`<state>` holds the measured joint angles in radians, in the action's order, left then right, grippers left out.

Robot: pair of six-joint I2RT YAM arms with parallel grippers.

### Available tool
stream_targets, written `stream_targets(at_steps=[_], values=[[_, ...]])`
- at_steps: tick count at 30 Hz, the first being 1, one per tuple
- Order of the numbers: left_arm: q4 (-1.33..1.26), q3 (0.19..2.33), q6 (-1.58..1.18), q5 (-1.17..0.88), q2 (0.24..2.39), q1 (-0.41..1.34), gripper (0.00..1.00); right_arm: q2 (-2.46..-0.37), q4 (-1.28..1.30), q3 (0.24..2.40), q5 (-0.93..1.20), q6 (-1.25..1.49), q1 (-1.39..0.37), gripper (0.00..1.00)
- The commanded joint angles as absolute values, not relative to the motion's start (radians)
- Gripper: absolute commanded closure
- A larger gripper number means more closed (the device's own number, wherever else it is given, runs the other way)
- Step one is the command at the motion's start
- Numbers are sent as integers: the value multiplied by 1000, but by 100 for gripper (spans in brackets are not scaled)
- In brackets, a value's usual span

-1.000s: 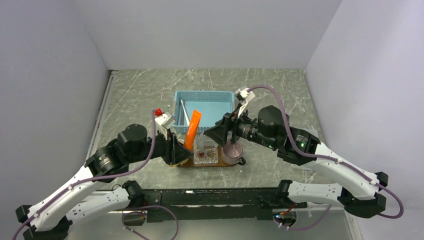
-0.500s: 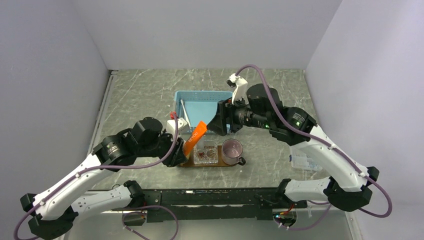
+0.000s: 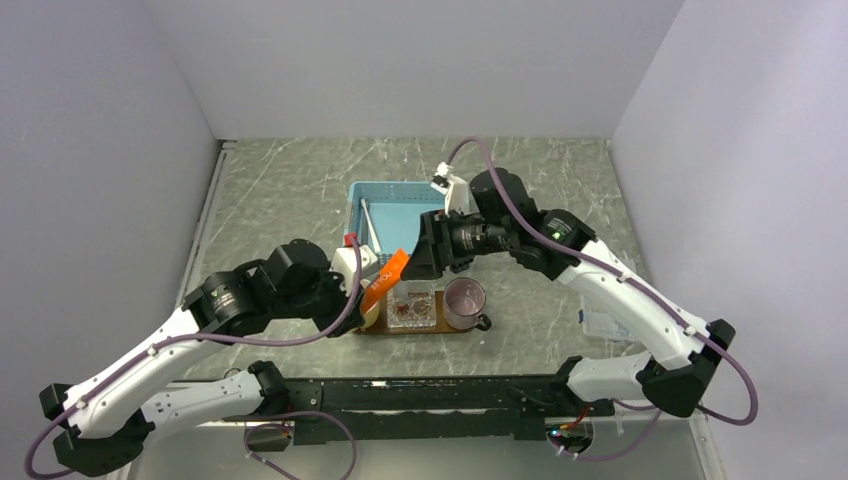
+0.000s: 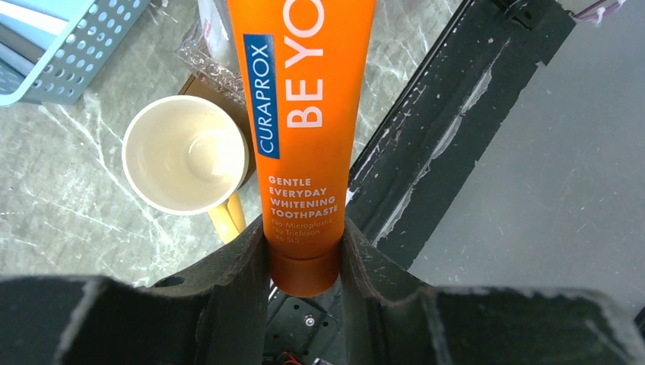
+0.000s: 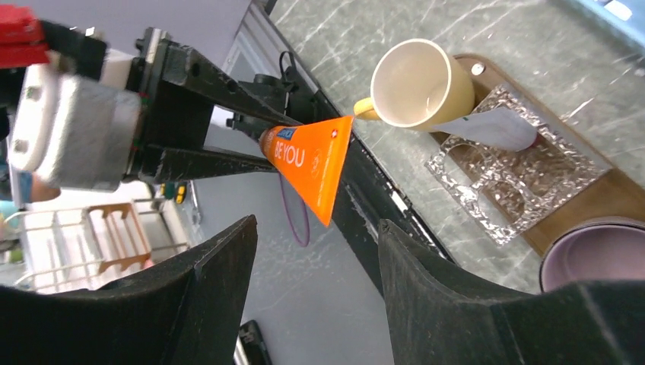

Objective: Prepare toiletry sets of a toothbrush and toothpaste on the tray

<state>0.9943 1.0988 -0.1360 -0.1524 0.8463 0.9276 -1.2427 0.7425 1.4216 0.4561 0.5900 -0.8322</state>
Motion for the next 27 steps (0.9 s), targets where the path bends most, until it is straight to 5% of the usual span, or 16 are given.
stream_targets(at_steps=[1,16,27], values=[[966,1094,-104,-112,821,952,100,-1286,629,1398,559,649,-828,39],[962,1082,-107,-86,805,989,100,-1326,452,1326,665,747,-828,48],[965,1089,-106,-66,815,997,100,-1339,459,1328,677,746,-827,76]])
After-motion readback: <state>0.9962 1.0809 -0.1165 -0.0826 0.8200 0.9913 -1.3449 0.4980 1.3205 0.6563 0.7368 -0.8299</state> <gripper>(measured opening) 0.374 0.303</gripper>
